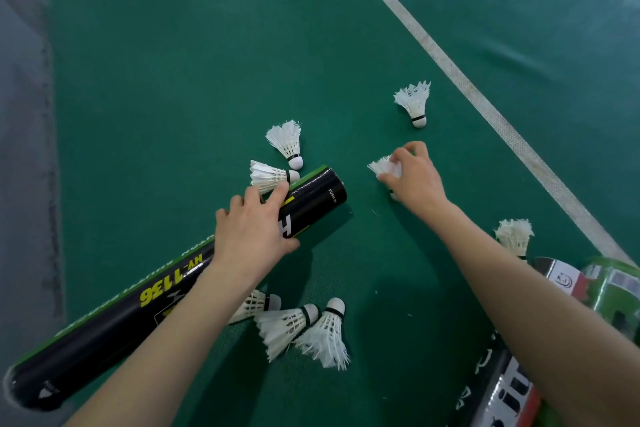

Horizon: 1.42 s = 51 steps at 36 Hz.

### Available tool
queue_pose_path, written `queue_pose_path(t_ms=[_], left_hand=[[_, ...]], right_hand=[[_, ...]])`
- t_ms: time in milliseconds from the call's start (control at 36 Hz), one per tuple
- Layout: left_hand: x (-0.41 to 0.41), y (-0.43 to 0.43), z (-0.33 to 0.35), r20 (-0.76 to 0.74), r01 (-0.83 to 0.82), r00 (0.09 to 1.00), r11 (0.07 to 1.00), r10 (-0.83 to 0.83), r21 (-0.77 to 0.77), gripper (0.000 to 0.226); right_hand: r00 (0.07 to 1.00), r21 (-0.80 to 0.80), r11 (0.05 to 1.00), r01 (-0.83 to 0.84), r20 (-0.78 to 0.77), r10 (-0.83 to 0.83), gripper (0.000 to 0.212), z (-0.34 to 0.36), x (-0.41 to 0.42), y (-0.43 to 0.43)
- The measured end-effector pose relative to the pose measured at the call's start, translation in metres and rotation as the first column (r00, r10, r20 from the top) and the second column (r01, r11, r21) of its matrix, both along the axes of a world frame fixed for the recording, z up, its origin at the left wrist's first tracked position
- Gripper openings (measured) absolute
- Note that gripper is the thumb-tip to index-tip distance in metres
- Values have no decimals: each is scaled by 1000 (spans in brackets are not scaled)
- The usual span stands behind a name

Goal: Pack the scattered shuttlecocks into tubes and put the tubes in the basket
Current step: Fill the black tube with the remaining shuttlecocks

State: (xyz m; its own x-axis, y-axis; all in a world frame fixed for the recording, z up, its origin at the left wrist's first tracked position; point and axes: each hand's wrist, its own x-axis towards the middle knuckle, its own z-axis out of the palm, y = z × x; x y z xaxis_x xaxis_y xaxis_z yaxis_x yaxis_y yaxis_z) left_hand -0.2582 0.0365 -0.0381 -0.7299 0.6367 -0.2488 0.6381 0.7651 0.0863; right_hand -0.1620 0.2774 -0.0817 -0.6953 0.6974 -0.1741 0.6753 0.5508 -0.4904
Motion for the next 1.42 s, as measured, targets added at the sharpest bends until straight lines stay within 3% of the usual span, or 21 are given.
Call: queue_pose_path(t_ms=[83,194,306,500,667,806,861,1056,1167,1250,1333,1417], left_hand=[[-1,-3,-1,-5,9,1000,1000,-9,-24,88],[0,-4,-4,19,19,1000,1000,-19,-22,87],[4,-4,-3,10,41,999,998,-41,53,86],[3,-8,0,-17,69,998,985,-67,157,87],[0,-17,1,-14,55,998,983,-53,178,88],[-10,-32,-1,3,25,1000,989,-26,146,83],[-15,-39,-3,15,8,1000,991,-10,130,83],[-46,-59,-1,61,-223,974,966,216,130,84],[-63,-68,-1,83,-331,943,935,323,127,87],[-67,-73,-2,87,-352,935,931,345,93,88],[-67,-76,-5,93,-357,932,931,350,71,88],[-64,-76,-7,107,-355,931,933,348,63,90]], right_hand=[[976,-233,968,94,-169,-135,31,14,3,-15],[947,-273,960,67,-285,-147,21,30,1,-30],[911,-453,890,49,-345,-226,31,33,-7,-43],[924,-549,836,-24,-331,-191,19,32,-14,-62],[897,-746,648,-153,-380,-225,59,45,-24,-91],[925,-786,589,-186,-341,-164,74,38,-39,-114],[927,-810,556,-186,-333,-175,69,33,-46,-117],[910,-625,780,21,-312,-274,21,8,-77,-115],[972,-441,886,-142,-231,41,41,-5,-84,-116],[936,-247,907,-341,-185,301,58,-11,-91,-122],[906,-104,900,-424,-63,419,64,-14,-98,-126],[898,52,896,-440,44,438,52,-18,-99,-132]])
